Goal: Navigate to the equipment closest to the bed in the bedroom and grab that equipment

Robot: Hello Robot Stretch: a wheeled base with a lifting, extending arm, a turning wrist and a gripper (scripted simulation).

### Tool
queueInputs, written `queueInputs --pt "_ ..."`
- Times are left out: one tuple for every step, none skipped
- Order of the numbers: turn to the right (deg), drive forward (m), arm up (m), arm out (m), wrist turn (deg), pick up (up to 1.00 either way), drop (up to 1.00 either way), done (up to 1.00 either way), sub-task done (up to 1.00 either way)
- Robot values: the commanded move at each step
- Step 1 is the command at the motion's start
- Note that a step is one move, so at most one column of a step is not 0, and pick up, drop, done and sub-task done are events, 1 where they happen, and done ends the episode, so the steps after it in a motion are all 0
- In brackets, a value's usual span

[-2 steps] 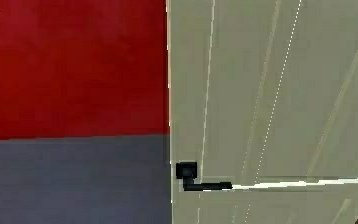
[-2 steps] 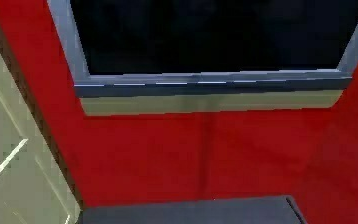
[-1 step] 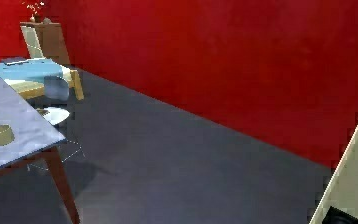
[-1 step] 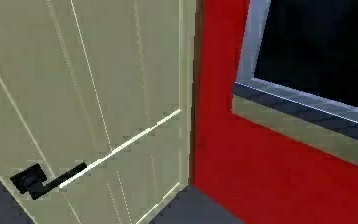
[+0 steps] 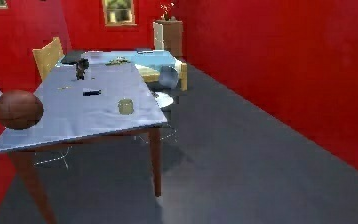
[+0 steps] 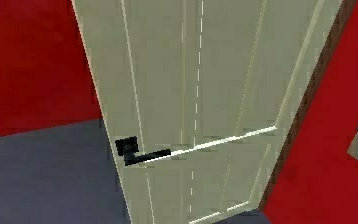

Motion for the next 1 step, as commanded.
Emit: queueInputs --pt "0.0 0.10 0.00 0.00 0.0 0.00 0.00 0.00 0.00"
